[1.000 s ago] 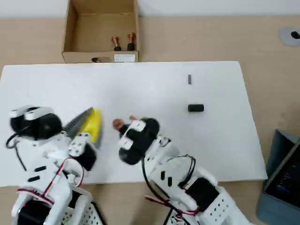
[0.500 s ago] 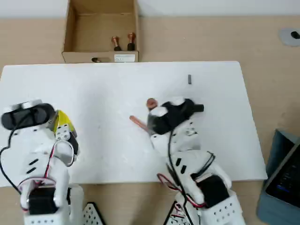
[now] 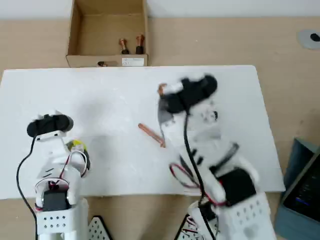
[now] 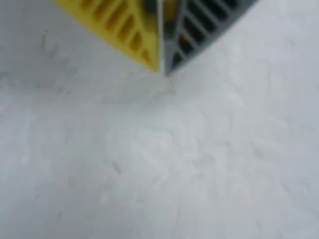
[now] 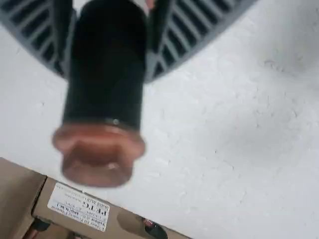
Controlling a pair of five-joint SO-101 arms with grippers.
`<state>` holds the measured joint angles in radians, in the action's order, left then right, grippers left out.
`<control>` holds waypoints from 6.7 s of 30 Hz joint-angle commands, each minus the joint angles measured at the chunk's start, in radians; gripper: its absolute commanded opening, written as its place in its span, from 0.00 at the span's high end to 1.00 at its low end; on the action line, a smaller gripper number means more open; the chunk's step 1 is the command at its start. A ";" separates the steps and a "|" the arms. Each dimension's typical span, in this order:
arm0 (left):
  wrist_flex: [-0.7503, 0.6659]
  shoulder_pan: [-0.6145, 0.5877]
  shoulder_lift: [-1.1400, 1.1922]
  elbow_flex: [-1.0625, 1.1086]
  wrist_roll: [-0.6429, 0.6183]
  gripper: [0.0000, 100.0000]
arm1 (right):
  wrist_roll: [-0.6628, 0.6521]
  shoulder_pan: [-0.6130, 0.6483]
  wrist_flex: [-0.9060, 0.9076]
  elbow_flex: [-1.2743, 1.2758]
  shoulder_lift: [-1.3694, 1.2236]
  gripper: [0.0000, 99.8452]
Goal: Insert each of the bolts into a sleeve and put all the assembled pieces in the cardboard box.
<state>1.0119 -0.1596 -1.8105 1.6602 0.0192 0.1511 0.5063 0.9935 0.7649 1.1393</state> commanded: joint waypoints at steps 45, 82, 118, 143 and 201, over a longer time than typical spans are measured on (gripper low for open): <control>0.000 -0.002 -0.010 -0.002 0.002 1.00 | -0.505 -0.094 -0.290 -2.307 -2.509 0.96; 0.000 -0.002 -0.010 -0.002 0.003 1.00 | -0.301 -0.162 0.431 -2.430 -2.150 0.85; 0.000 -0.002 -0.010 -0.002 0.003 1.00 | -0.706 -0.352 0.795 -1.221 -1.247 0.85; 0.000 -0.002 -0.010 -0.002 0.003 1.00 | -1.395 -0.536 0.545 -0.792 -1.314 0.79; -0.005 -0.002 -0.010 -0.002 0.003 1.00 | -0.819 -0.367 0.543 -0.934 -1.109 0.99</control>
<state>1.0119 -0.1596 -1.8105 1.6648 0.0176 -0.7695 0.1304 1.5290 -0.1327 -0.0959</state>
